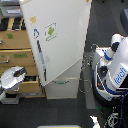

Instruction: Opening the fridge

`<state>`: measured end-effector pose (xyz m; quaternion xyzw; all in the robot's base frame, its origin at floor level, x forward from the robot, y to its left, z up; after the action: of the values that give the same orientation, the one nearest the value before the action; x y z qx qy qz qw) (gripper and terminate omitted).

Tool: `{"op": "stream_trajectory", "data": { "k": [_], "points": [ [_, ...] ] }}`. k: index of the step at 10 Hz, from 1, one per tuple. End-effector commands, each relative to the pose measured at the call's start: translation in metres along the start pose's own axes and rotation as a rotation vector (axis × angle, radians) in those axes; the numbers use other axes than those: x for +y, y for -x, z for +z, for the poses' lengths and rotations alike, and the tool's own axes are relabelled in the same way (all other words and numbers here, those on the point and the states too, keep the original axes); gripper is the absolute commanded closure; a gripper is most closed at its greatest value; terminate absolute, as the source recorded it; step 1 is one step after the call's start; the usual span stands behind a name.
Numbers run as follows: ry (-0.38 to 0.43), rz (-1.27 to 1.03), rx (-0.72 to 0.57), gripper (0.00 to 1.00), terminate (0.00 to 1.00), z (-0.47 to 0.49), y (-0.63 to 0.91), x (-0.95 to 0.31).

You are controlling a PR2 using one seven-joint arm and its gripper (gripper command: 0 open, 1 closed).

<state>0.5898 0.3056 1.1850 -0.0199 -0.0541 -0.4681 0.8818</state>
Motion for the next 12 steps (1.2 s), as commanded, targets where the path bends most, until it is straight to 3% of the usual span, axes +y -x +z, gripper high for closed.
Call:
{"op": "stream_trajectory", "data": {
  "k": [1,4,6,8,12],
  "points": [
    [-0.054,0.269,0.099,0.00,0.00,-0.213,-0.129,0.159],
    [-0.054,0.186,0.063,0.00,0.00,-0.204,-0.226,0.074],
    [0.028,-0.117,-0.031,0.00,0.00,-0.072,-0.257,-0.158],
    [0.010,-0.322,-0.116,0.00,0.00,0.018,-0.219,-0.303],
    [0.003,-0.389,-0.200,0.00,0.00,0.064,-0.185,-0.348]
  ]
}}
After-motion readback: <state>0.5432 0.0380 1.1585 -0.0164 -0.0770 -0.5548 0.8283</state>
